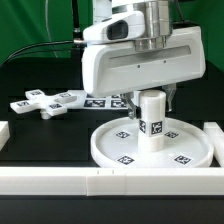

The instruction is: Assemble round table

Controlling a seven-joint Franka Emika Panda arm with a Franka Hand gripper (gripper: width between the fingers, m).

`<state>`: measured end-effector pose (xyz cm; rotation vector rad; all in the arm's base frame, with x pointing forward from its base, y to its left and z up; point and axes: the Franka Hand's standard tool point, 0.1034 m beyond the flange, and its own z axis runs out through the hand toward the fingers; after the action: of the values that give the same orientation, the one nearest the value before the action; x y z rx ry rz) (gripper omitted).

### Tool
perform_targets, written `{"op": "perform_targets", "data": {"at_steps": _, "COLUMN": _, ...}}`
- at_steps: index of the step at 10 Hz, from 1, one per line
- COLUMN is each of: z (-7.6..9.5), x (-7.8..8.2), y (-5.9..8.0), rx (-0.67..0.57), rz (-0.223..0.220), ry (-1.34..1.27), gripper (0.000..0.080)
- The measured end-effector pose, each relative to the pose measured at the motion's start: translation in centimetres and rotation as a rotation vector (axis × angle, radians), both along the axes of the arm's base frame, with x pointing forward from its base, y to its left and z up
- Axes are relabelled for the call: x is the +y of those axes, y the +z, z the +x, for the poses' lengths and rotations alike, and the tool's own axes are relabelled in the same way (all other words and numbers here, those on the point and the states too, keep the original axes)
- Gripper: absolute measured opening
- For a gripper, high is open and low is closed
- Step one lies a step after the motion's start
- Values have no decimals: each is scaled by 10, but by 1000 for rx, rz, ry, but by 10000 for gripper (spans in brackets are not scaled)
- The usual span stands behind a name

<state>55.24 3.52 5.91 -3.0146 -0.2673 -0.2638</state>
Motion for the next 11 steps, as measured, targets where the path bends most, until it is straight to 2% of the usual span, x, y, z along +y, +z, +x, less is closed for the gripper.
{"op": "perform_targets", "data": {"at_steps": 2, "z": -3, "x": 1, "y": 0, "rx": 17, "rz": 32, "ry": -212, "gripper": 410}}
{"op": "perform_targets", "data": {"at_steps": 6, "z": 2, "x": 0, "y": 3, "rx": 11, "rz": 74, "ry": -401, "gripper": 410}}
{"op": "perform_targets", "data": {"at_steps": 11, "z": 3, "x": -1, "y": 7, "rx": 48, "rz": 172, "ry": -780, "gripper": 410}}
